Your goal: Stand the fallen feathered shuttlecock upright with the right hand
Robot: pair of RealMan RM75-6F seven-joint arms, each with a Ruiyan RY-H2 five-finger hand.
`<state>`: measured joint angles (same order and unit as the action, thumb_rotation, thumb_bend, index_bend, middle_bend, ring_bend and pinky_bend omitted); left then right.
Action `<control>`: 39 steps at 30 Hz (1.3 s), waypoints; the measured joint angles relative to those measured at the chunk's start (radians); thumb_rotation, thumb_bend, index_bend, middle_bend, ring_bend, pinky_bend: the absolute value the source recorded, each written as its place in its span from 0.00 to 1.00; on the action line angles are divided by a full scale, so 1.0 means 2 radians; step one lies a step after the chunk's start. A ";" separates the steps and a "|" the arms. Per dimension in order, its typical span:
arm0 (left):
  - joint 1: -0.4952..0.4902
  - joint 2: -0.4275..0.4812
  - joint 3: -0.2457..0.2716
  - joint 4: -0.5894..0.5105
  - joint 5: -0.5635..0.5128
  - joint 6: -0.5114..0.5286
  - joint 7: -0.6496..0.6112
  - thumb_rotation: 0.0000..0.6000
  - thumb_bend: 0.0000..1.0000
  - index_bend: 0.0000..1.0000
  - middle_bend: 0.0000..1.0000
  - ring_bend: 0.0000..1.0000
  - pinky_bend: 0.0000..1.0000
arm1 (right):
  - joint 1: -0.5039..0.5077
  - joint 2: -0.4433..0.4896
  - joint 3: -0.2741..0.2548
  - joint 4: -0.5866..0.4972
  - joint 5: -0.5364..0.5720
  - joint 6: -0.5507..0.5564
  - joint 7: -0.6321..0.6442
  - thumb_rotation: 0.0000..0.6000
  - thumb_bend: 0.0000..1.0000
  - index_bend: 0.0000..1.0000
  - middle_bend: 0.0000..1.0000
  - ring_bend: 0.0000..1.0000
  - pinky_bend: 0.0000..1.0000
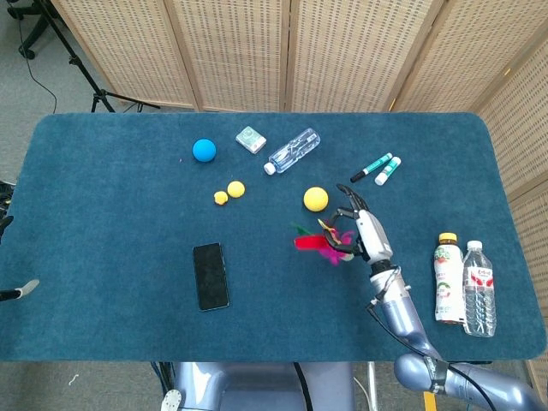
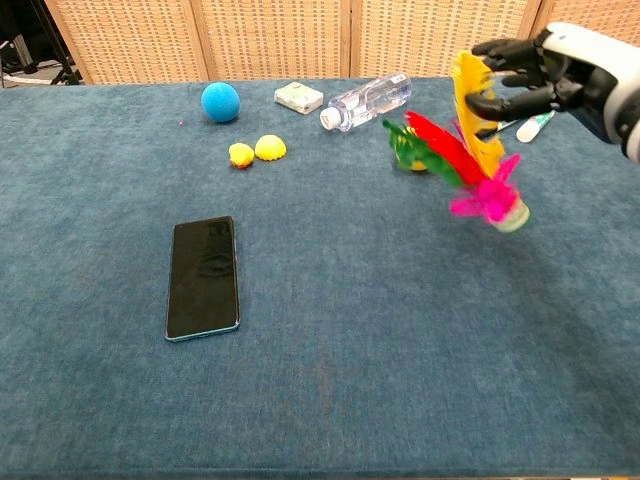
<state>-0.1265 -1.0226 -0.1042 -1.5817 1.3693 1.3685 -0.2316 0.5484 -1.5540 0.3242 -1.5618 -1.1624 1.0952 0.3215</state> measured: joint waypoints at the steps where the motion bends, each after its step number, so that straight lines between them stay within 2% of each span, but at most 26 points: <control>1: 0.000 0.000 0.000 0.000 0.000 0.000 0.000 1.00 0.00 0.00 0.00 0.00 0.00 | -0.002 -0.001 -0.004 0.007 -0.005 -0.001 0.007 1.00 0.51 0.70 0.08 0.00 0.00; 7: -0.001 0.000 0.000 0.001 0.000 -0.002 -0.002 1.00 0.00 0.00 0.00 0.00 0.00 | -0.011 -0.004 -0.012 0.034 -0.019 -0.003 0.039 1.00 0.50 0.70 0.08 0.00 0.00; 14: 0.000 0.000 0.001 0.000 0.001 0.000 -0.001 1.00 0.00 0.00 0.00 0.00 0.00 | -0.015 0.000 -0.017 0.042 -0.028 -0.009 0.056 1.00 0.50 0.70 0.07 0.00 0.00; 21: 0.001 0.002 0.001 0.001 0.002 0.001 -0.005 1.00 0.00 0.00 0.00 0.00 0.00 | -0.032 0.021 -0.037 0.038 -0.059 -0.003 0.083 1.00 0.47 0.69 0.06 0.00 0.00; 22: 0.000 0.002 0.001 0.001 0.002 0.001 -0.005 1.00 0.00 0.00 0.00 0.00 0.00 | -0.035 0.026 -0.042 0.035 -0.068 0.000 0.086 1.00 0.46 0.65 0.05 0.00 0.00; 24: 0.000 0.002 0.001 0.001 0.002 0.001 -0.005 1.00 0.00 0.00 0.00 0.00 0.00 | -0.040 0.033 -0.049 0.030 -0.081 0.005 0.090 1.00 0.45 0.52 0.03 0.00 0.00; 26: 0.000 0.001 0.002 0.001 0.003 0.001 -0.004 1.00 0.00 0.00 0.00 0.00 0.00 | -0.043 0.041 -0.056 0.027 -0.094 0.010 0.091 1.00 0.41 0.32 0.01 0.00 0.00; 27: 0.000 0.001 0.002 0.000 0.003 0.002 -0.003 1.00 0.00 0.00 0.00 0.00 0.00 | -0.045 0.046 -0.061 0.026 -0.102 0.013 0.091 1.00 0.39 0.27 0.00 0.00 0.00; 31: 0.001 0.002 0.003 -0.001 0.005 0.004 -0.002 1.00 0.00 0.00 0.00 0.00 0.00 | -0.052 0.065 -0.072 0.020 -0.123 0.024 0.088 1.00 0.24 0.06 0.00 0.00 0.00; 34: 0.002 0.002 0.003 -0.002 0.006 0.005 -0.003 1.00 0.00 0.00 0.00 0.00 0.00 | -0.058 0.084 -0.079 0.011 -0.134 0.034 0.080 1.00 0.09 0.00 0.00 0.00 0.00; 39: 0.003 0.003 0.004 -0.001 0.009 0.007 -0.007 1.00 0.00 0.00 0.00 0.00 0.00 | -0.071 0.116 -0.088 -0.009 -0.150 0.057 0.060 1.00 0.01 0.00 0.00 0.00 0.00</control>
<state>-0.1211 -1.0163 -0.0965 -1.5842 1.3864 1.3820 -0.2456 0.4057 -1.3219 0.1485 -1.5808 -1.4631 1.2084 0.4414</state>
